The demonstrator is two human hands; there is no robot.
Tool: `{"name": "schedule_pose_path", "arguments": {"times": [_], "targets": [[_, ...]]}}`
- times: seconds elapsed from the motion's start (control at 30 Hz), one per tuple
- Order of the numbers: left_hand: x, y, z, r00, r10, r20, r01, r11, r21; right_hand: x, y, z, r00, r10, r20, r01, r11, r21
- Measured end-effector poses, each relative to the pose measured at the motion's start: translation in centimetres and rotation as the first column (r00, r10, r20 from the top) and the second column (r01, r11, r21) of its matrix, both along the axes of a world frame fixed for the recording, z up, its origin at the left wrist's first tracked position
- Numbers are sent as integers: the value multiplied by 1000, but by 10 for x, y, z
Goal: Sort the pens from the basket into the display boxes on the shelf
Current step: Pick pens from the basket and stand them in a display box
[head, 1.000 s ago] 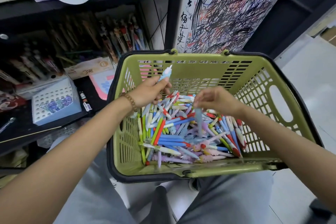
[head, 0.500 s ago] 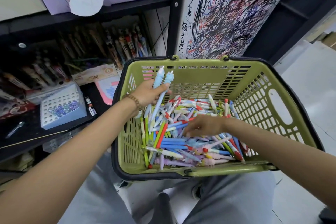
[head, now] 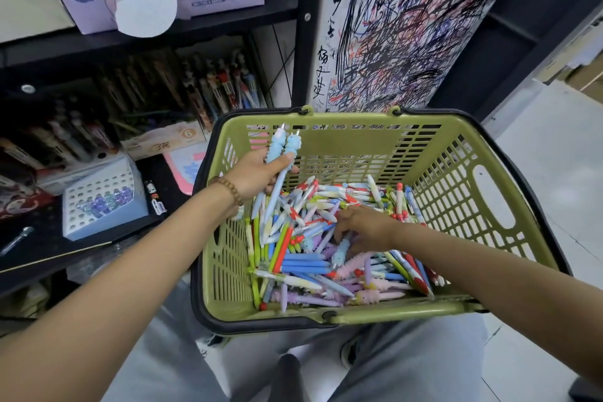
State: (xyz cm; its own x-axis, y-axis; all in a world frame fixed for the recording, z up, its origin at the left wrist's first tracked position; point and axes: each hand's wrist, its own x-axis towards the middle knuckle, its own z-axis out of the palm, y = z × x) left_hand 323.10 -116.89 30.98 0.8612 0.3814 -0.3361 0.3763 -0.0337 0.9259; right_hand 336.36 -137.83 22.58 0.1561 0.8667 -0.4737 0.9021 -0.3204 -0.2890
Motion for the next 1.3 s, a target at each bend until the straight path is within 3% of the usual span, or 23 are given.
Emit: {"name": "schedule_pose_path", "arguments": {"times": [0.07, 0.17, 0.37, 0.67, 0.87, 1.0, 1.17, 1.3], "targets": [[0, 0, 1, 999, 26, 23, -25, 1000, -9, 3, 0, 11, 977, -137, -166, 151, 985, 78], [-1, -2, 5, 997, 64, 48, -62, 997, -37, 8, 2, 47, 858, -292, -423, 422, 870, 257], [-7, -2, 37, 982, 113, 154, -103, 992, -73, -1, 19, 129, 603, -266, -752, 704, 621, 345], [-48, 56, 165, 885, 139, 445, -207, 973, 106, -22, 112, 258, 526, 8, -850, 707, 551, 443], [-81, 123, 222, 790, 285, 542, -477, 841, 254, -25, 193, 305, 547, 69, -834, 668, 565, 484], [-100, 171, 247, 734, 385, 560, -579, 786, 219, -19, 244, 321, 469, 89, -879, 675, 606, 421], [-107, 215, 247, 713, 436, 549, -634, 735, 241, -9, 306, 323, 455, 93, -886, 739, 516, 434], [-103, 230, 229, 721, 437, 537, -627, 741, 239, -3, 346, 309, 387, 110, -916, 795, 464, 392]]}}
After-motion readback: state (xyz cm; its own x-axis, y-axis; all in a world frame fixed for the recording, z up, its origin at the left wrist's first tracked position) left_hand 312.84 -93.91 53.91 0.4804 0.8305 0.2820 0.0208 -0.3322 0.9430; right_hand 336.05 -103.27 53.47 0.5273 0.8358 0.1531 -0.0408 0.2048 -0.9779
